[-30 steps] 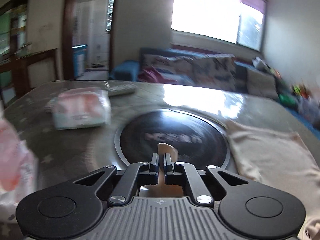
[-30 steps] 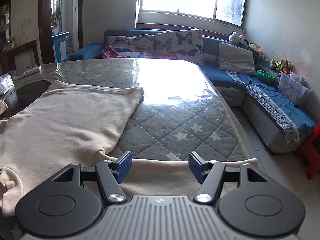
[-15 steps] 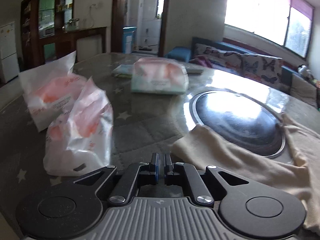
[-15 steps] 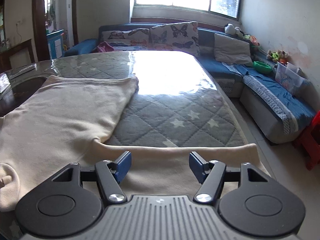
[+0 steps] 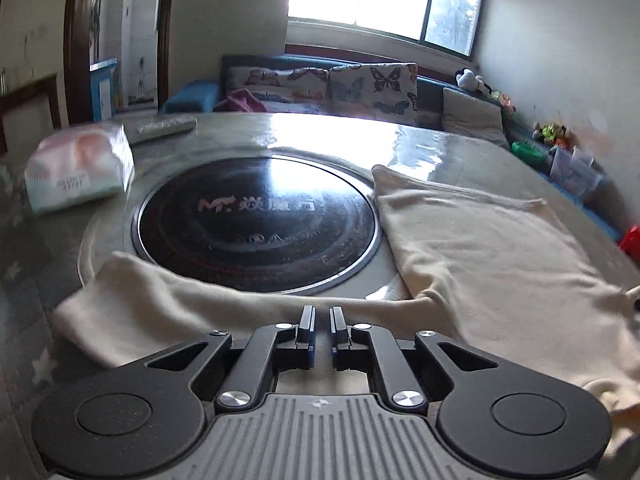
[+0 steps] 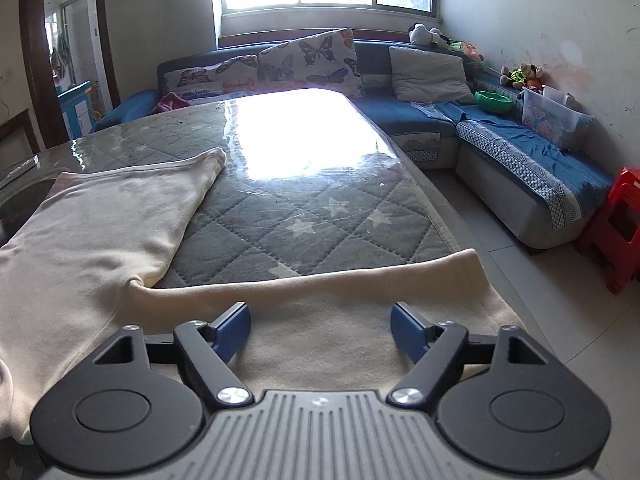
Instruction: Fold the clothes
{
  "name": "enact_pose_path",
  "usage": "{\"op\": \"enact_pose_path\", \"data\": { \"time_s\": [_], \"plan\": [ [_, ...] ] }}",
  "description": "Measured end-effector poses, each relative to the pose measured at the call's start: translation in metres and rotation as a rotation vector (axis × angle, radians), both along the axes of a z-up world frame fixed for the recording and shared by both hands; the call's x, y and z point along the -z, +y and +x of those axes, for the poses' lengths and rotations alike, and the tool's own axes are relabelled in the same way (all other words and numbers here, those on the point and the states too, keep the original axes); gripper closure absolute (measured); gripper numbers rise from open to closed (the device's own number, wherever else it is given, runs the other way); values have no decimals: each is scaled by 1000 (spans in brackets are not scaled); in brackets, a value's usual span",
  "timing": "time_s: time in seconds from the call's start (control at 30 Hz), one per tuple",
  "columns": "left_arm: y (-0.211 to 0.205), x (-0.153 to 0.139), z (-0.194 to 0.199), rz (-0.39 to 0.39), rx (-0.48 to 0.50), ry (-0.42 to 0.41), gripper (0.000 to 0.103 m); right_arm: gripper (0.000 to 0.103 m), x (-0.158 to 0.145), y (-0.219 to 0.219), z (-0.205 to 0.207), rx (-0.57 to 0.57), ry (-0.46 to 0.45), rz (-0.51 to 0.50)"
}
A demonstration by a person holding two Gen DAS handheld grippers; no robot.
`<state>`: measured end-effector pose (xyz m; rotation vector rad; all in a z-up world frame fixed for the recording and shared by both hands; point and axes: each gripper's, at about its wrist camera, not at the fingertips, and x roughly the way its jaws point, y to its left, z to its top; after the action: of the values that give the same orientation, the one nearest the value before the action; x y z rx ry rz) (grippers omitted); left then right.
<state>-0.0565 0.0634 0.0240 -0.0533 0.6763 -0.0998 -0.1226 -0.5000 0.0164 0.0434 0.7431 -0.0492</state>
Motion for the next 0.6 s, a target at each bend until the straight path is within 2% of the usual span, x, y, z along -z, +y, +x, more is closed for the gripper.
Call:
{"op": "enact_pose_path", "data": {
  "time_s": [0.03,0.17,0.33,0.47,0.6],
  "plan": [
    [-6,3,3,17,15,1,92,19,1,0,1,-1,-3,-2],
    [5,8,17,45,-23,1,93,16,4,-1,8,-8,-19,-11],
    [4,9,17,94,-8,-18,92,11,7,-3,19,-26,-46,-17],
    [1,-2,9,29,3,3,91,11,5,-2,19,-32,-44,-20],
    [-20,-14,-8,-44,99,-17,91,11,3,6,11,-46,-54,-50]
  ]
}}
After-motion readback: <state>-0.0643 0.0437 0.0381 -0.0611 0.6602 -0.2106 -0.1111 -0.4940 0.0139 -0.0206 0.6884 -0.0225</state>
